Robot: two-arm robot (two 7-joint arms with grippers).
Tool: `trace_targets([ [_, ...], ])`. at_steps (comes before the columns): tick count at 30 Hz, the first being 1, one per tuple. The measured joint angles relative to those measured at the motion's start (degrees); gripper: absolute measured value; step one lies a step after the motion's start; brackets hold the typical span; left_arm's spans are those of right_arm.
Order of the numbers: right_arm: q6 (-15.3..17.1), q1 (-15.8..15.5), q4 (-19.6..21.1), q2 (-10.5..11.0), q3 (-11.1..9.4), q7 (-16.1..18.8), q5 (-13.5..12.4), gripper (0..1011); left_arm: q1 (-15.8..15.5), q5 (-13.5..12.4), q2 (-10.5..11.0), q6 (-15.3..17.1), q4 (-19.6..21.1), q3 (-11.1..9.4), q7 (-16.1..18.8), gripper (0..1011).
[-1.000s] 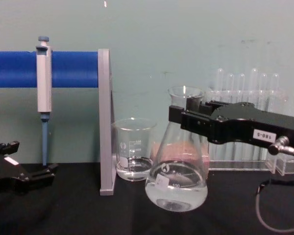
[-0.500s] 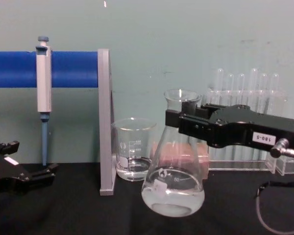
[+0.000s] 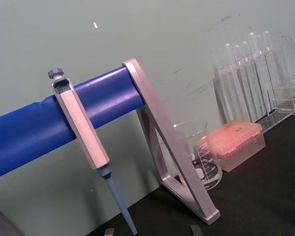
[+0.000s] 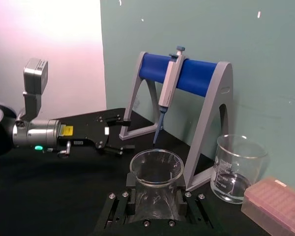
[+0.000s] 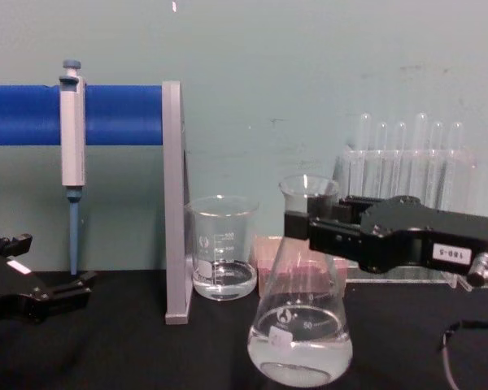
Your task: Grasp the erlenmeyer flask with one hand, shake it three times, then place it back.
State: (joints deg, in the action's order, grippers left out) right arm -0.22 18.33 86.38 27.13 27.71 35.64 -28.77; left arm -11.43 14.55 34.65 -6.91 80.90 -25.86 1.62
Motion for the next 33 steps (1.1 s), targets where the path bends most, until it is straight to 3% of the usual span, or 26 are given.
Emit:
trace_targets([
  [12,-2.2,0.8,-2.4,1.2,1.5,2.0,0.2,447,0.0,0.0,0.0,0.0,0.0,0.0,0.0,1001],
  [33,-4.5,1.5,-7.2,1.0,3.1,5.0,-0.9,447,0.0,0.0,0.0,0.0,0.0,0.0,0.0,1001],
])
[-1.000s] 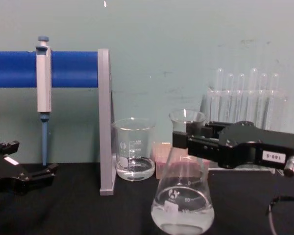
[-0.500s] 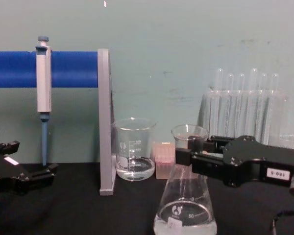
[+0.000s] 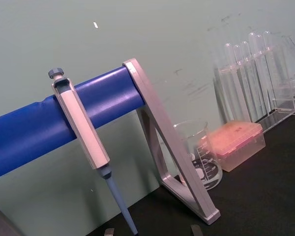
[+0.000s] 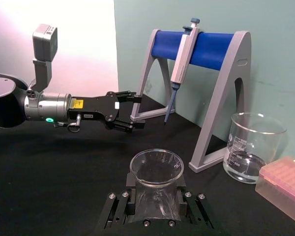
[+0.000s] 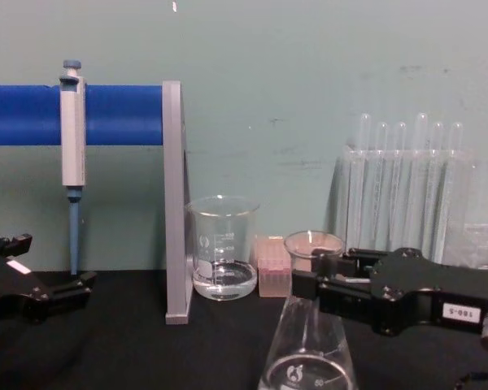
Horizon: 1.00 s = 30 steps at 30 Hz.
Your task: Grasp the erlenmeyer flask with one hand, shake it three times, then place it back.
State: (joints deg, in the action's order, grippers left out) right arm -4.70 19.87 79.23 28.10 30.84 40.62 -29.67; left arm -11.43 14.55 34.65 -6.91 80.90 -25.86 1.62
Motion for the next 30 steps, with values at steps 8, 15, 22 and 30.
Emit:
trace_targets([
  [8,0.2,0.0,-0.4,-0.2,0.3,-0.2,0.1,447,0.0,0.0,0.0,0.0,0.0,0.0,0.0,1001],
  [15,0.6,0.0,-0.4,-0.3,0.6,-0.4,0.2,447,0.0,0.0,0.0,0.0,0.0,0.0,0.0,1001],
  [22,0.7,-0.2,-0.4,-0.3,0.8,-0.5,0.3,447,0.0,0.0,0.0,0.0,0.0,0.0,0.0,1001],
  [30,0.8,-0.4,-0.6,-0.3,0.8,-0.6,0.3,447,0.0,0.0,0.0,0.0,0.0,0.0,0.0,1001],
])
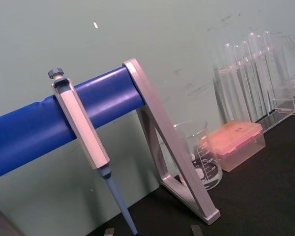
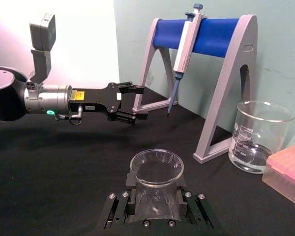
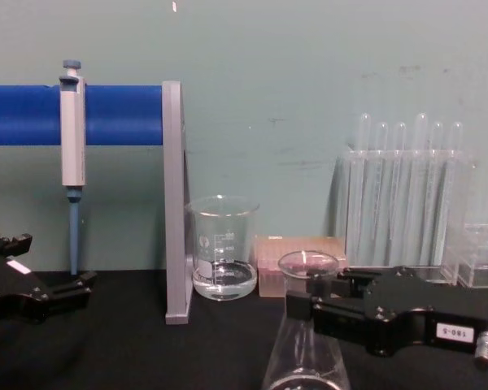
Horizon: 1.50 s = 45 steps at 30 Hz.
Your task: Grasp the erlenmeyer flask with one hand, shake it three times, then place it back.
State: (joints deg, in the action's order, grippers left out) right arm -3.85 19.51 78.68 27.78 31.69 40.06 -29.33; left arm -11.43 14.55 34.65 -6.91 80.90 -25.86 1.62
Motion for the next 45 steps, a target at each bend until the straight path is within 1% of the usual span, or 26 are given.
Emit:
trace_targets([
  [16,0.8,-0.3,-0.4,-0.2,-0.1,-0.5,-0.3,447,0.0,0.0,0.0,0.0,0.0,0.0,0.0,1001],
  [45,1.1,-0.2,-0.8,-0.3,-0.4,-0.9,-0.5,447,0.0,0.0,0.0,0.0,0.0,0.0,0.0,1001],
])
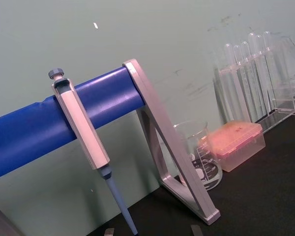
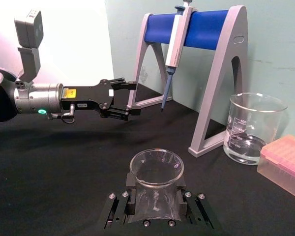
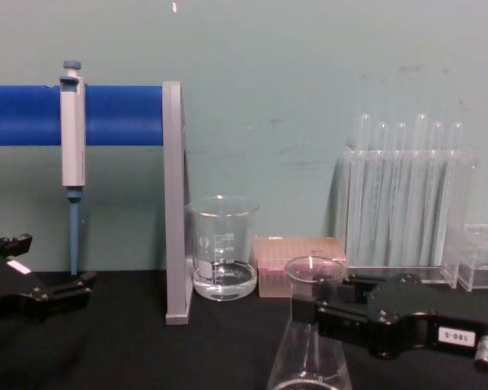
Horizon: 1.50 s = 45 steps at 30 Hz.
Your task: Grasp the erlenmeyer flask with one hand, shake it three times, then place it back.
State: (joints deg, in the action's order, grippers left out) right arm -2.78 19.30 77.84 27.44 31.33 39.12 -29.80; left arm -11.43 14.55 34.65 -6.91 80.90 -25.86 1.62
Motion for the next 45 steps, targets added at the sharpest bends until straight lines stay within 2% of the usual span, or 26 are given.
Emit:
trace_targets([
  [28,0.0,0.0,0.1,0.0,0.1,0.1,0.1,447,0.0,0.0,0.0,0.0,0.0,0.0,0.0,1001],
  [30,0.0,0.0,0.1,0.0,0.1,0.1,0.1,472,0.0,0.0,0.0,0.0,0.0,0.0,0.0,1001],
  [31,0.1,0.0,0.1,0.0,0.1,0.1,0.1,530,0.0,0.0,0.0,0.0,0.0,0.0,0.0,1001],
  [34,0.1,0.0,0.1,0.0,0.1,0.1,0.1,592,0.0,0.0,0.0,0.0,0.0,0.0,0.0,1001],
  [37,0.1,0.0,0.1,0.0,0.1,0.1,0.2,713,0.0,0.0,0.0,0.0,0.0,0.0,0.0,1001],
  [38,0.1,0.0,0.1,0.0,0.1,0.1,0.2,713,0.0,0.0,0.0,0.0,0.0,0.0,0.0,1001],
  [39,0.1,0.0,0.1,0.0,0.1,0.1,0.2,768,0.0,0.0,0.0,0.0,0.0,0.0,0.0,1001],
  [45,0.1,0.0,0.1,0.0,0.1,0.1,0.2,930,0.0,0.0,0.0,0.0,0.0,0.0,0.0,1001],
])
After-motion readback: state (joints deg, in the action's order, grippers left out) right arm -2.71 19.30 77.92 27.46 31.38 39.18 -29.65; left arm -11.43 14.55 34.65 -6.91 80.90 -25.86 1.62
